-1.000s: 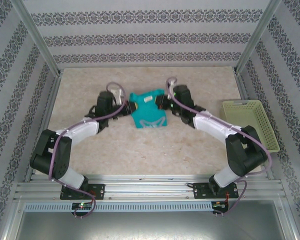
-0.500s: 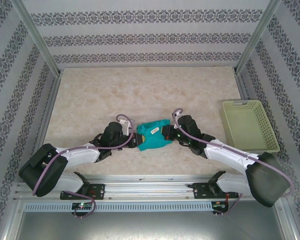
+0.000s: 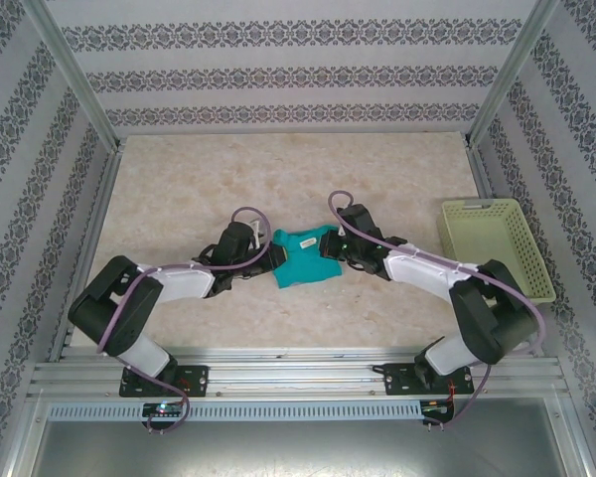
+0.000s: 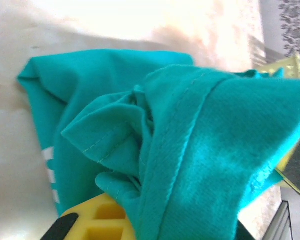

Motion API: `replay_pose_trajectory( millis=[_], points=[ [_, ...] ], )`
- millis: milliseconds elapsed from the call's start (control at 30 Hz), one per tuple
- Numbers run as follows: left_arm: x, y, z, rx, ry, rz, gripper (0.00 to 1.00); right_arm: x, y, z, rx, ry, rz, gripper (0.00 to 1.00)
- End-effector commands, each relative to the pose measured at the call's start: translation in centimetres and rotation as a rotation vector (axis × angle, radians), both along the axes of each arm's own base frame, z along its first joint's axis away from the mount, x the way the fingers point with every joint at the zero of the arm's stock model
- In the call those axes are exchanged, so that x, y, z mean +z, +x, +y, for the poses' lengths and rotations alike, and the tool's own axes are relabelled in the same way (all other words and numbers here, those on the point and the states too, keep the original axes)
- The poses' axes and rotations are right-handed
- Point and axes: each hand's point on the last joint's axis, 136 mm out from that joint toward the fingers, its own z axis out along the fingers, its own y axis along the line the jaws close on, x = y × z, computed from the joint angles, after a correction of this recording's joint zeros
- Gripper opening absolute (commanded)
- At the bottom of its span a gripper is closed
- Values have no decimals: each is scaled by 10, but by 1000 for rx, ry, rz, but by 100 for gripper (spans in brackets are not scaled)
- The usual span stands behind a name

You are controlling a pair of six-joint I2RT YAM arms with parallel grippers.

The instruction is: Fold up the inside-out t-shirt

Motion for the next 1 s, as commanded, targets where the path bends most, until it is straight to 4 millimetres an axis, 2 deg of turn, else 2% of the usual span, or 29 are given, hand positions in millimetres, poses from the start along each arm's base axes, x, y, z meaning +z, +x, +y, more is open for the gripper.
replay_pose_trajectory(
  millis=[0,167,300,467,700,800,833,967],
  points=[
    [-16,11,4,52,-42,74,16,-7,9,-1,12,-28,24,0],
    [-29,20,4,58,-66,114,23,-23,22,-5,-1,-51,57,1],
    [-22,24,4,54,-63,96,35,-24,26,-9,-9,-67,47,16],
    [-8,29,8,55,-60,70,46,-6,34,-11,5,-56,30,34],
    [0,38,31,115,-40,66,64,19,39,-33,-29,-141,-22,58],
    [2,38,40,135,-5,67,64,27,37,-45,-42,-201,-37,62],
    [6,38,42,130,13,59,62,30,36,-47,-42,-213,-43,62],
    [19,32,59,158,130,48,57,44,24,-46,-15,-250,-78,62]
  ],
)
